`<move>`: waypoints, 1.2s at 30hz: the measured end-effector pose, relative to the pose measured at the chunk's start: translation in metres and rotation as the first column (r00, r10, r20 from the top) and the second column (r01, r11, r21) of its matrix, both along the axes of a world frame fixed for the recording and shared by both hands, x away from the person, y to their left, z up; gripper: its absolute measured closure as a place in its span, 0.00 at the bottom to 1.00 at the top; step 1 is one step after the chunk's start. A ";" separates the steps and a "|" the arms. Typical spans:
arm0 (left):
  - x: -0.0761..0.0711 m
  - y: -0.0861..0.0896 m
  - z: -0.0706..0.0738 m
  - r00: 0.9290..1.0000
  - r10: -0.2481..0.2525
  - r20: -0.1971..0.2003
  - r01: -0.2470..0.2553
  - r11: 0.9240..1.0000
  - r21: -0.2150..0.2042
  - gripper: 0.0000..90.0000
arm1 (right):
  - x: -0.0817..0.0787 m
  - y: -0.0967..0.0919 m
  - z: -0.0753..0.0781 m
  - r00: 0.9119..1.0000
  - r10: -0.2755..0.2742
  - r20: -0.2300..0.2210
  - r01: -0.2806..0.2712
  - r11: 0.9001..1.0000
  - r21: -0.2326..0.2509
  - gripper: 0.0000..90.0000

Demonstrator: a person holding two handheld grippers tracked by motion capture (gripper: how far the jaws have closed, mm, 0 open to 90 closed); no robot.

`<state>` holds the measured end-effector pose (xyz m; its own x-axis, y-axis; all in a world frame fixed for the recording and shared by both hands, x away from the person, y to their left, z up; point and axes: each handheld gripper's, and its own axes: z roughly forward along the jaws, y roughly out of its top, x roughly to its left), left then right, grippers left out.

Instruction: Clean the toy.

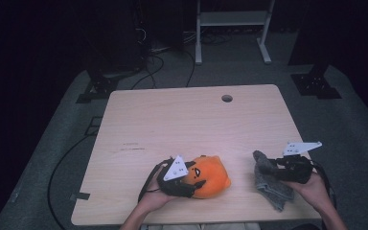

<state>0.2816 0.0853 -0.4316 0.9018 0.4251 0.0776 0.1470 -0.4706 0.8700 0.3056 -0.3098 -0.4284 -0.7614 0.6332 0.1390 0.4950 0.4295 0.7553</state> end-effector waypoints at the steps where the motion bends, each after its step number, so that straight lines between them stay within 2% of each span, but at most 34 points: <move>1: 0.000 0.000 0.000 1.000 -0.001 -0.001 0.001 1.000 0.000 0.34 | 0.001 -0.002 -0.003 1.000 0.000 -0.010 0.000 1.000 0.005 0.60; 5: 0.000 0.000 0.000 1.000 -0.003 0.001 0.003 1.000 0.004 0.32 | 0.003 -0.005 -0.009 1.000 -0.027 -0.014 0.028 1.000 0.003 0.53; 8: 0.000 0.001 0.000 1.000 -0.005 -0.004 0.005 1.000 0.002 0.31 | 0.003 -0.004 -0.010 0.999 -0.042 0.003 0.042 0.999 -0.016 0.49; 14: -0.001 0.004 0.001 1.000 -0.010 -0.015 0.010 1.000 0.001 0.27 | 0.003 -0.004 -0.010 0.999 -0.046 0.013 0.045 0.999 0.028 0.48; 18: 0.001 0.005 0.006 0.998 -0.029 -0.049 0.028 0.999 -0.022 0.21 | 0.002 -0.002 -0.006 0.999 -0.036 0.024 0.035 0.998 0.053 0.47; 22: 0.008 0.002 0.014 0.997 -0.031 -0.071 0.026 0.997 -0.068 0.19 | 0.000 0.002 -0.003 0.999 -0.011 0.030 0.009 0.996 0.084 0.46; 25: 0.015 -0.005 0.015 0.995 -0.030 -0.100 0.023 0.998 -0.066 0.14 | 0.001 0.004 -0.002 0.999 0.000 0.035 -0.004 0.996 0.094 0.44; 29: 0.025 -0.017 0.016 0.994 -0.022 -0.111 0.016 0.998 -0.054 0.12 | 0.001 0.008 -0.002 0.999 0.010 0.030 -0.013 0.996 0.093 0.43; 33: 0.031 -0.031 0.010 0.990 -0.016 -0.142 0.020 0.999 0.029 0.13 | 0.000 0.010 -0.001 0.999 0.026 0.038 -0.030 0.996 0.086 0.43; 34: 0.030 -0.031 0.009 0.990 -0.015 -0.137 0.019 0.999 0.032 0.20 | -0.001 0.011 -0.001 0.999 0.027 0.042 -0.031 0.996 0.088 0.43; 35: 0.028 -0.032 0.010 0.995 -0.011 -0.102 0.015 0.999 0.040 0.25 | -0.002 0.011 0.000 0.999 0.027 0.045 -0.031 0.996 0.088 0.43; 36: 0.027 -0.032 0.010 0.996 -0.007 -0.085 0.011 0.999 0.047 0.35 | -0.003 0.011 0.001 0.998 0.031 0.052 -0.035 0.995 0.090 0.43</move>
<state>0.3085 0.0533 -0.4213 0.9098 0.4145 0.0209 0.2146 -0.5130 0.8312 0.3029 -0.2986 -0.4269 -0.7892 0.5940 0.1557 0.4418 0.3732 0.8158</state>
